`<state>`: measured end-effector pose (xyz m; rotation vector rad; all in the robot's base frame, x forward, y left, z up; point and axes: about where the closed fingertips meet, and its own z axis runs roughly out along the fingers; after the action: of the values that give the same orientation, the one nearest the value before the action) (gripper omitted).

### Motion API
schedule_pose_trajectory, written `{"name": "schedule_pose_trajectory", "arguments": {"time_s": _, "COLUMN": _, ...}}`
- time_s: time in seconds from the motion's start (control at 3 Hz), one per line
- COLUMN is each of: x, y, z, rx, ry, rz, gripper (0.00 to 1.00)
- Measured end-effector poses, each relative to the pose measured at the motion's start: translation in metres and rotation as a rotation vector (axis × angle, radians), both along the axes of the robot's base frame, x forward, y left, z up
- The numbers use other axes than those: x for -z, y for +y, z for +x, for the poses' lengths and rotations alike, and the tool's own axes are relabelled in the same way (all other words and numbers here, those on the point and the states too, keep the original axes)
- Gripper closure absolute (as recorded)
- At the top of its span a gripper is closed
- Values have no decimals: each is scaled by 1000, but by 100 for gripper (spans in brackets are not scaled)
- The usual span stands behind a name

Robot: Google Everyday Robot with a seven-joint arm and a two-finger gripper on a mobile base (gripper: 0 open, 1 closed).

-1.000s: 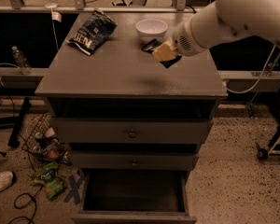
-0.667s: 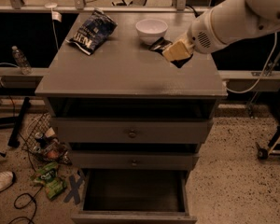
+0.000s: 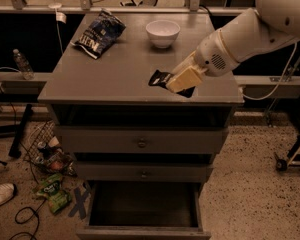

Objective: Place rxbar chocolate into bottom drawer

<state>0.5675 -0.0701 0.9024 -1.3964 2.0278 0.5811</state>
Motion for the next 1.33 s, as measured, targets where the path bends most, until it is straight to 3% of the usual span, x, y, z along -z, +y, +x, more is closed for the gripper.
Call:
{"name": "schedule_pose_trajectory", "arguments": {"time_s": 0.33, "x": 0, "y": 0, "z": 0, "rx": 0, "ry": 0, "rz": 0, "gripper": 100}}
{"name": "schedule_pose_trajectory", "arguments": {"time_s": 0.67, "x": 14, "y": 0, "z": -19, "rx": -38, "ry": -4, "rz": -15, "gripper": 100}}
{"name": "schedule_pose_trajectory", "arguments": {"time_s": 1.33, "x": 88, "y": 2, "z": -82, "rx": -109, "ry": 19, "rz": -29, "gripper": 100}}
